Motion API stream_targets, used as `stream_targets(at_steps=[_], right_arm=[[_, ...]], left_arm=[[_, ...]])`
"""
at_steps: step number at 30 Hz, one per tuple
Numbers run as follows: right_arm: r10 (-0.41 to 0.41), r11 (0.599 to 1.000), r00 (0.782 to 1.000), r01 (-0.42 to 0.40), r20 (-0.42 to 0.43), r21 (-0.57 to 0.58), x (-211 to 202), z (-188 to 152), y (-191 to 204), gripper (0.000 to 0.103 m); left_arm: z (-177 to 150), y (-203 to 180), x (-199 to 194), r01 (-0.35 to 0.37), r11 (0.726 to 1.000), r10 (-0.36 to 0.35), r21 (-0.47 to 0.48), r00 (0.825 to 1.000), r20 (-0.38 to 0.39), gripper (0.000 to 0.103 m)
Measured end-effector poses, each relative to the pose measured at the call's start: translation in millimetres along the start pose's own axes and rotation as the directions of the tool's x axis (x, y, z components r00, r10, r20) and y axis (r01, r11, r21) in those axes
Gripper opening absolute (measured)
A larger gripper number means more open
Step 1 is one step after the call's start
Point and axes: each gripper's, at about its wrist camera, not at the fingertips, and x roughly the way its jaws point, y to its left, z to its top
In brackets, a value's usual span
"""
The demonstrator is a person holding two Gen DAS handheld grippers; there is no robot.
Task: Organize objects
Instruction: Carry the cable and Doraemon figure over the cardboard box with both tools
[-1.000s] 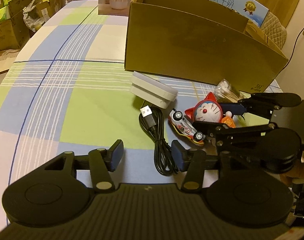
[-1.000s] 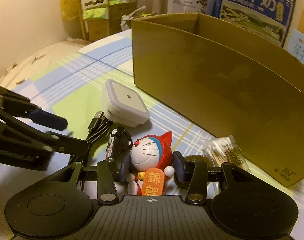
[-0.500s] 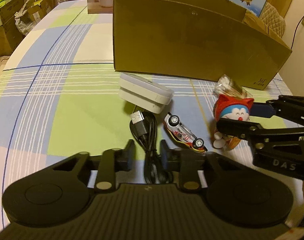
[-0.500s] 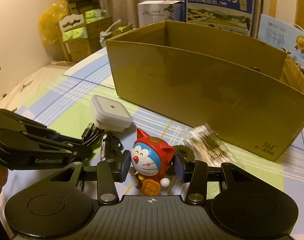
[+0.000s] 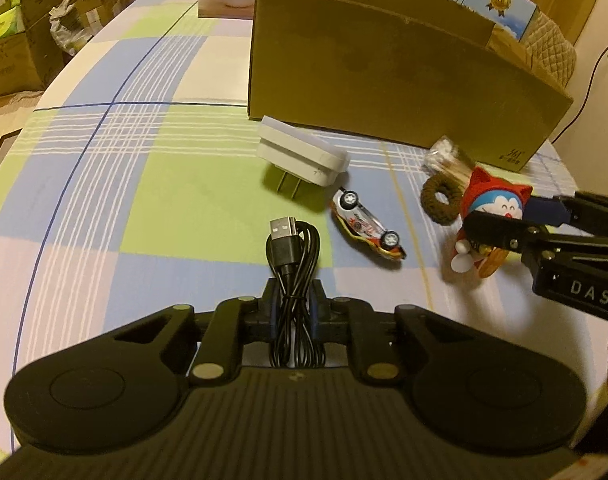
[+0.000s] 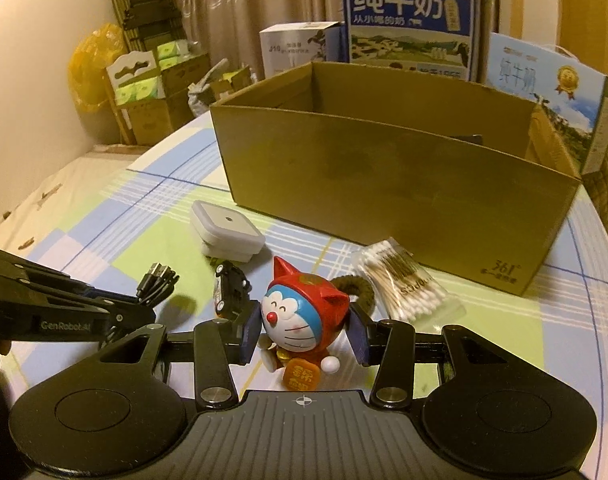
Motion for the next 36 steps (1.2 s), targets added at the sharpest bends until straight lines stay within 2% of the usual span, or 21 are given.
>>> stream_targets(at_steps=[18,36], right_arm=[[-0.052,0.995,0.997,0.047,0.057,0.092,-71.6,-9.7,0.4,0.042],[-0.079,0.991,0.994,0.07,0.08,0.116,-98.8,-12.1,-2.0,0.042]], left_arm=[[-1.7,-19.7,-62.7,0.054,0.999,-0.053,-0.005,0.996,0.073,0.011],[-4.5,-35.2,-90.6,0.063,0.998,-0.065,0.024,0.993,0.102,0.011]])
